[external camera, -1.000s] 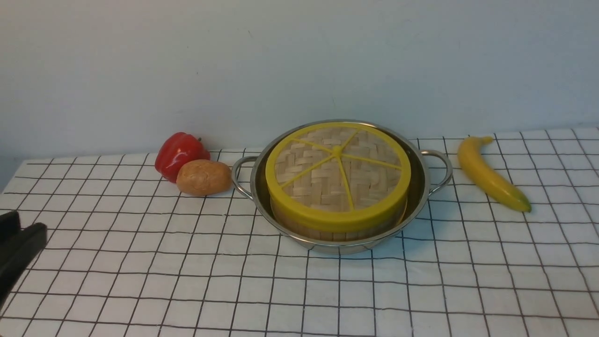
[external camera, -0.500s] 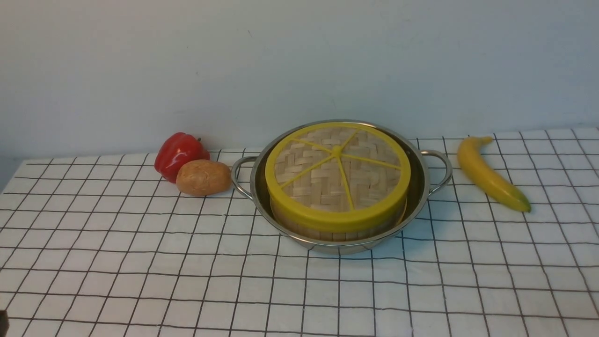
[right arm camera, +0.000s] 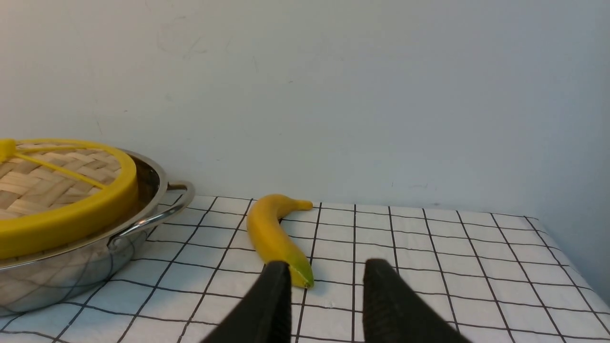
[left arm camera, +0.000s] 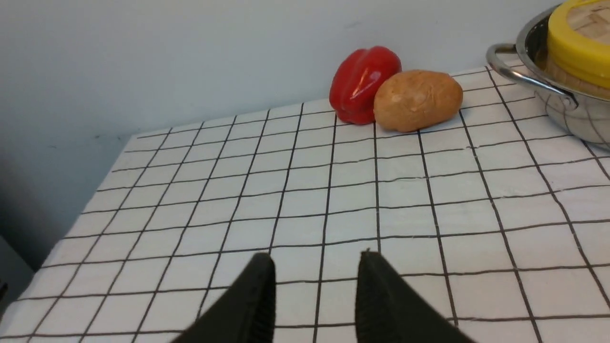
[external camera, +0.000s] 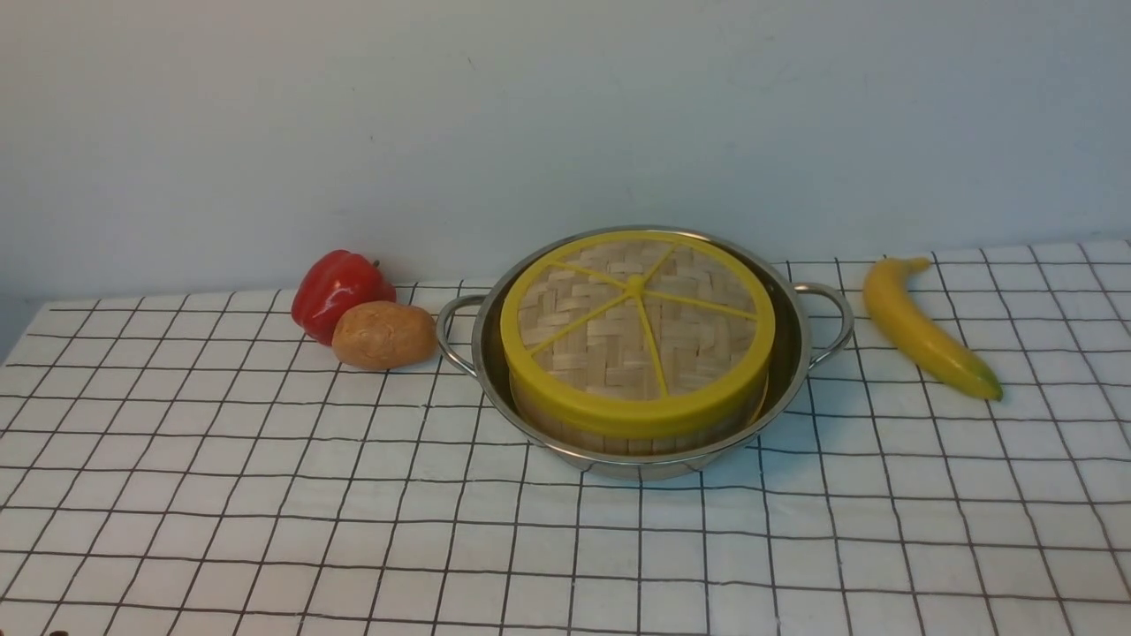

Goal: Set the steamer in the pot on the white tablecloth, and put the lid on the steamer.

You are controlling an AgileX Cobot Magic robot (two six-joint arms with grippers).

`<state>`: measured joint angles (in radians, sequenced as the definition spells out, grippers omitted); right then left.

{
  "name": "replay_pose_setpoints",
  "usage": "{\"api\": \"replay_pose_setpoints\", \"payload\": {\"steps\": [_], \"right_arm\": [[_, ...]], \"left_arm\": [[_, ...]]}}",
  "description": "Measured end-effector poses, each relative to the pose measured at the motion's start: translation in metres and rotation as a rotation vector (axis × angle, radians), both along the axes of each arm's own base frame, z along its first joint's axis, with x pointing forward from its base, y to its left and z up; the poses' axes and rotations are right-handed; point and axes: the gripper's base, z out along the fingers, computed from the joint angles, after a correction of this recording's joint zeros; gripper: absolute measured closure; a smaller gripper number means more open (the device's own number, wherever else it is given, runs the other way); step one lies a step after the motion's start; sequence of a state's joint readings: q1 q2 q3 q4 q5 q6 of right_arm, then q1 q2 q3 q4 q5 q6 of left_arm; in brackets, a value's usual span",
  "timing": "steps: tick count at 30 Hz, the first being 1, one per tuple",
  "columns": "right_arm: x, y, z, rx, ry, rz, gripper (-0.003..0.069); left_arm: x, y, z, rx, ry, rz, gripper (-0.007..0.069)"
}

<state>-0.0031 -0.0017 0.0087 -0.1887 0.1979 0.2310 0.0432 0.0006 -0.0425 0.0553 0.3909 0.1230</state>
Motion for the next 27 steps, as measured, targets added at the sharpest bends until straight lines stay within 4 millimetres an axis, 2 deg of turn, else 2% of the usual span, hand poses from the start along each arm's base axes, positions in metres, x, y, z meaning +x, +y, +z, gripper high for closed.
{"api": "replay_pose_setpoints", "payload": {"steps": [8,27], "right_arm": [[0.000,0.000,0.000,0.000,0.000,0.000,0.0419],[0.000,0.000,0.000,0.000,0.000,0.000,0.0419]], "left_arm": [[0.001,-0.003,-0.016,-0.095,0.043,-0.009,0.0382],[0.002,-0.003,-0.015,-0.101,0.026,-0.009,0.0382]]}}
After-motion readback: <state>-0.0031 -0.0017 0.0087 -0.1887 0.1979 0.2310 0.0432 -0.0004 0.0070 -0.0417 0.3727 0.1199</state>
